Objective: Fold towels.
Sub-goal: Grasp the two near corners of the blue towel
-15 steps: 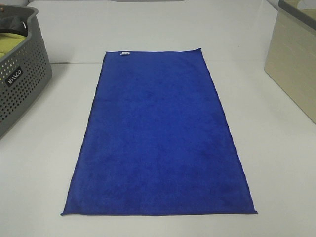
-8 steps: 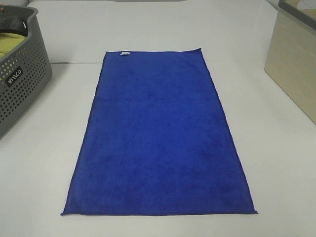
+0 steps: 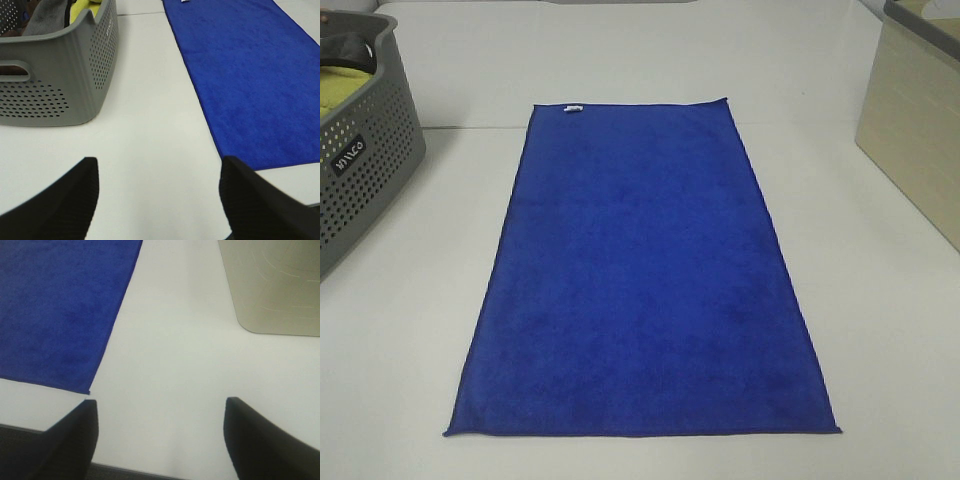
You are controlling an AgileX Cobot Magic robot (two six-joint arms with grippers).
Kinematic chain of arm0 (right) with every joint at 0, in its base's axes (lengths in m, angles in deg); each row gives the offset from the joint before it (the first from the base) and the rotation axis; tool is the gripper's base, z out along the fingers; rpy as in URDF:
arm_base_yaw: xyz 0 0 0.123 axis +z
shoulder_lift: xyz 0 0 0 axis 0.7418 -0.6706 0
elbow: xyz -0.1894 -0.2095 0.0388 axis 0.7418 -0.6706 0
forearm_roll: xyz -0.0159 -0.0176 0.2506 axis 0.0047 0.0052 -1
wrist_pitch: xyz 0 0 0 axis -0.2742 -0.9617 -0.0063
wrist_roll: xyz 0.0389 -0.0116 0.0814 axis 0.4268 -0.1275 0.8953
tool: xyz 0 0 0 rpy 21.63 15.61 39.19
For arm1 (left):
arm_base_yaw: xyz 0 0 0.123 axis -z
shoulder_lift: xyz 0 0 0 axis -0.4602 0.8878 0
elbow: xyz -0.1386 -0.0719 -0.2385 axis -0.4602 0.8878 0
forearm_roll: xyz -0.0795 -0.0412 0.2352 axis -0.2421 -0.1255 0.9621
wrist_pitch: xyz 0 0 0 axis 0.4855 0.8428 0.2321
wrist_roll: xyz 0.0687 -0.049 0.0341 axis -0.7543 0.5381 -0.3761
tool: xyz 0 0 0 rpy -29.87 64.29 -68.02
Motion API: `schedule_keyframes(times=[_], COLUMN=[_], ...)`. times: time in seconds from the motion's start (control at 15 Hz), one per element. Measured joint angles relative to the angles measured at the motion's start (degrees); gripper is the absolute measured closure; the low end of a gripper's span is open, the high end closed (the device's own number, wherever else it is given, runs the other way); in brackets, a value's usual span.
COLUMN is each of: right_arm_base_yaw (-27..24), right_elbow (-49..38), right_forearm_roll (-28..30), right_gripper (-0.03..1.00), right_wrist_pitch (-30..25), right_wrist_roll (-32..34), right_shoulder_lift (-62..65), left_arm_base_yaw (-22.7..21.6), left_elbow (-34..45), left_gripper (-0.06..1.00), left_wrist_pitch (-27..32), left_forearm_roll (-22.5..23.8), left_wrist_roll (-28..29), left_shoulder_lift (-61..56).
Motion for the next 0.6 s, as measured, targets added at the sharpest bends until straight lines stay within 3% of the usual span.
schedule_keyframes(times=[0.27,0.6], right_arm_base_yaw=[0.00,0.00], right_elbow=[0.17,0.86], right_forearm_roll=[-0.29,-0.29], right_gripper=[0.27,0.27], right_wrist_pitch=[0.11,8.08], right_wrist_roll=[0.00,0.00], right_shoulder_lift=[0.00,-4.41], left_arm_base_yaw=[0.00,0.00], left_elbow=[-0.17,-0.40], left_gripper=[0.29,0.29], left_wrist_pitch=[-0.86,-17.93], left_forearm_roll=[-1.89,-4.53], left_wrist_roll=[2.86,5.61], left_shoulder_lift=[0.00,2.69])
